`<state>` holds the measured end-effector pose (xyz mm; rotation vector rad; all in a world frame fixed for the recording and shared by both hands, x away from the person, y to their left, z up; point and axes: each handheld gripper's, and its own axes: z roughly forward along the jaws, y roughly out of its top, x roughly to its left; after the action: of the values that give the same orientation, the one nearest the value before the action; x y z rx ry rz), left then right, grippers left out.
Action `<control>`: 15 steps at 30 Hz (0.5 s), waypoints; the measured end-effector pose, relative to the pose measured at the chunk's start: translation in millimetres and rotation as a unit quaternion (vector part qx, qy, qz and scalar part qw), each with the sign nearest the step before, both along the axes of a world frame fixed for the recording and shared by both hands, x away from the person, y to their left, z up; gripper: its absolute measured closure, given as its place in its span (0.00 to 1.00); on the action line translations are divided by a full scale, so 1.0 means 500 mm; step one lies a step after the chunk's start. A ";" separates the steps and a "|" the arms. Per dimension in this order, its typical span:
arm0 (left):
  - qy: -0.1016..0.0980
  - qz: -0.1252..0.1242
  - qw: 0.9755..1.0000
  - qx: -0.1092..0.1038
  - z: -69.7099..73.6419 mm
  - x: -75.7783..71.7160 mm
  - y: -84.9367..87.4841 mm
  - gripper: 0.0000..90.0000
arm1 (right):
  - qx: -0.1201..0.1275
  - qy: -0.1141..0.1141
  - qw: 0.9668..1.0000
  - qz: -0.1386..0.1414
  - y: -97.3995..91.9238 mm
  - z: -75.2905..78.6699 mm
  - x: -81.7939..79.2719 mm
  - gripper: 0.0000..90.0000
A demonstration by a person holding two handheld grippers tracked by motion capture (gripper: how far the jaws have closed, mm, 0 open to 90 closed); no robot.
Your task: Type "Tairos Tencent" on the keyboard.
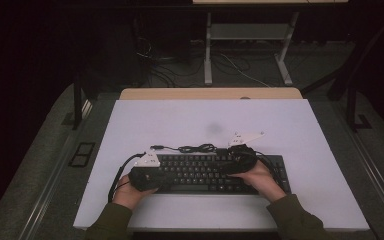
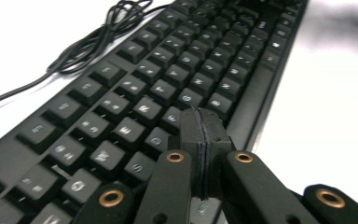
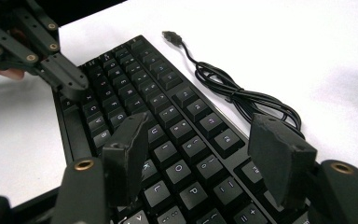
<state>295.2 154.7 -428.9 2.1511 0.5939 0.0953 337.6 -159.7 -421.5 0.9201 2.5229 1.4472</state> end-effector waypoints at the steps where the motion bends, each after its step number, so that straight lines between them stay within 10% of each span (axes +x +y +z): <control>1: -0.001 -0.005 1.000 0.001 0.001 -0.001 -0.002 0.99 | 0.000 0.000 1.000 0.000 0.000 0.000 0.000 0.42; 15: 0.006 -0.032 0.999 0.010 -0.007 -0.011 -0.028 0.99 | 0.000 0.000 1.000 0.001 0.000 0.000 0.000 0.42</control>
<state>289.9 140.6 -432.4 2.1897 0.5317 0.0528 337.4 -159.5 -421.4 0.9186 2.5237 1.4478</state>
